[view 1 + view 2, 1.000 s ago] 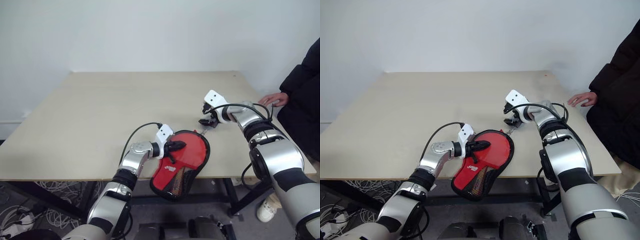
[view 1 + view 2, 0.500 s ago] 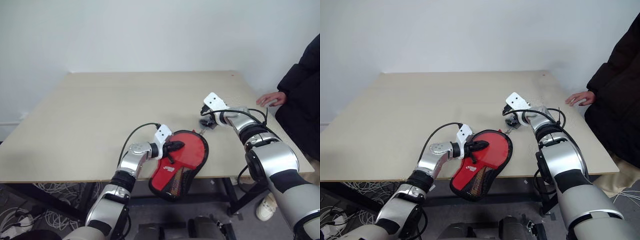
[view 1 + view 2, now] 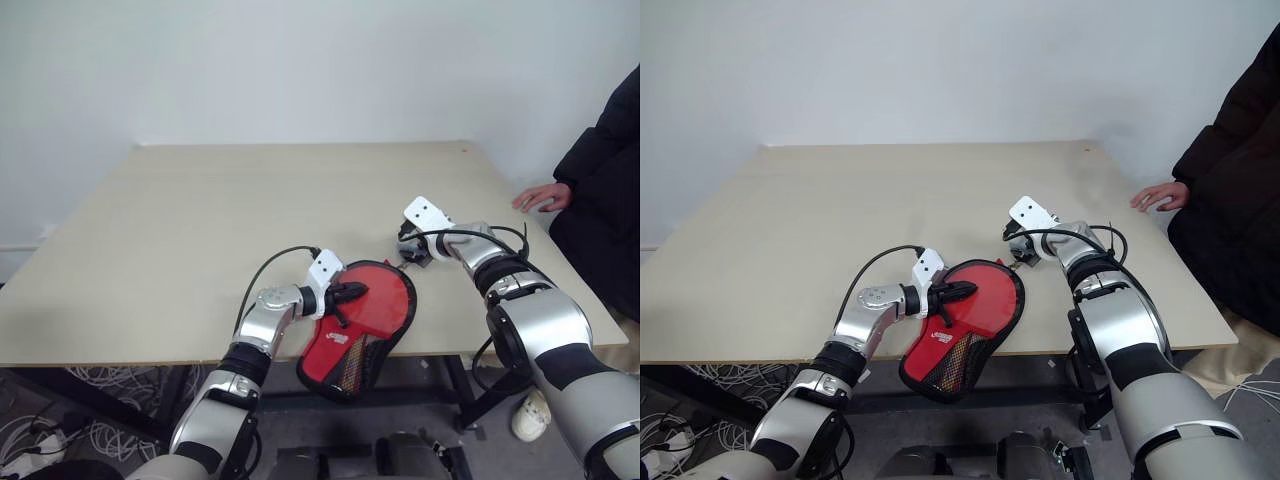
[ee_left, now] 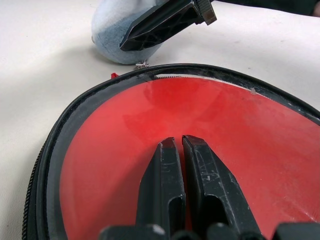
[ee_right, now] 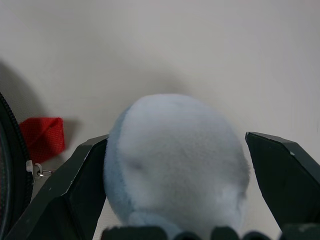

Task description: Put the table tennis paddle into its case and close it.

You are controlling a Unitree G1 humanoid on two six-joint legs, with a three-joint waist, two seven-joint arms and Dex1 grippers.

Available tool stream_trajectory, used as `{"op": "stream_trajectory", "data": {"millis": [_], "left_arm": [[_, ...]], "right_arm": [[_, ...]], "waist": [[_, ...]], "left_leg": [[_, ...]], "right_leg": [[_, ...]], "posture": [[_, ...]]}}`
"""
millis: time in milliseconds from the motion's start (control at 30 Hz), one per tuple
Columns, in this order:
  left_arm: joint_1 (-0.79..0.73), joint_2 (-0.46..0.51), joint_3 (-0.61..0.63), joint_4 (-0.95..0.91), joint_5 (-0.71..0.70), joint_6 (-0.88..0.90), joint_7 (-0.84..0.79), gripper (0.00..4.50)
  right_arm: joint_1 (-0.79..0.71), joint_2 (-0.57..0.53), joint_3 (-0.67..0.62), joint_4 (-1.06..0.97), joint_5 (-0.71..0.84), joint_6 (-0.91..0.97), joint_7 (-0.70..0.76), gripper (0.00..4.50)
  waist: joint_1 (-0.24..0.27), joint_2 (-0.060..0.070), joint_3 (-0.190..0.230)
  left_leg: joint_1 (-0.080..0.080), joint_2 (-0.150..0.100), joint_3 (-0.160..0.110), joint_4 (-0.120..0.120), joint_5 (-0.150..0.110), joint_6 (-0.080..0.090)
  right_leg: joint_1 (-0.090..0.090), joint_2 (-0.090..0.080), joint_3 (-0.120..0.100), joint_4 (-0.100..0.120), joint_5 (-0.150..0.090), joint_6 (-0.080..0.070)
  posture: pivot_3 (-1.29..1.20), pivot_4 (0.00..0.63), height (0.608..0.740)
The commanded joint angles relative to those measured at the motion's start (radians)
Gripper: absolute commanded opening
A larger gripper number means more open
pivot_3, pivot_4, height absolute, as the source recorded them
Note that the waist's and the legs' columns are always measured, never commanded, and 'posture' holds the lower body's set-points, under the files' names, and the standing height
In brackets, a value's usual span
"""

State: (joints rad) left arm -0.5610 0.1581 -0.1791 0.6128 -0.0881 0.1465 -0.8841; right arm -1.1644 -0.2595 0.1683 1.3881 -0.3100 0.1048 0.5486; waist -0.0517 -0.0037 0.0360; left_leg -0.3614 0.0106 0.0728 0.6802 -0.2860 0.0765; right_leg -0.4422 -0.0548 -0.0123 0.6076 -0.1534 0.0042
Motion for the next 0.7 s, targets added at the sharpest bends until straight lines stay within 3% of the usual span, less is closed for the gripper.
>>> {"op": "stream_trajectory", "data": {"millis": [33,433,567,700], "left_arm": [[0.028,0.008,-0.015,0.039,0.017,0.033,0.004,0.14],[0.027,0.008,-0.021,0.038,0.016,0.037,-0.008,0.14],[0.023,0.008,-0.025,0.044,0.019,0.034,-0.014,0.14],[0.020,0.006,-0.029,0.051,0.021,0.033,-0.021,0.14]], "right_arm": [[-0.011,-0.005,-0.001,-0.013,-0.017,-0.001,-0.008,4.11],[-0.003,-0.030,0.016,-0.018,-0.041,-0.017,0.022,1.13],[0.007,-0.045,0.021,-0.021,-0.048,-0.030,0.036,0.57],[0.016,-0.067,0.021,-0.028,-0.049,-0.046,0.062,0.44]], "waist": [[0.000,0.000,0.000],[0.000,0.000,0.000],[0.000,0.000,0.000],[0.001,0.000,0.000]], "left_leg": [[0.000,0.000,0.000,0.000,0.000,0.000],[0.000,0.000,0.000,0.000,0.000,0.000],[0.000,0.000,0.000,0.000,0.000,0.000],[0.000,0.000,0.000,0.000,0.000,0.000]], "right_leg": [[0.000,0.000,0.000,0.000,0.000,0.000],[0.000,0.000,0.000,0.000,0.000,0.000],[0.000,0.000,0.000,0.000,0.000,0.000],[0.000,0.000,0.000,0.000,0.000,0.000]], "posture": [[0.00,0.000,0.740],[0.00,0.000,0.740],[0.00,0.000,0.740],[0.00,0.000,0.740]]}}
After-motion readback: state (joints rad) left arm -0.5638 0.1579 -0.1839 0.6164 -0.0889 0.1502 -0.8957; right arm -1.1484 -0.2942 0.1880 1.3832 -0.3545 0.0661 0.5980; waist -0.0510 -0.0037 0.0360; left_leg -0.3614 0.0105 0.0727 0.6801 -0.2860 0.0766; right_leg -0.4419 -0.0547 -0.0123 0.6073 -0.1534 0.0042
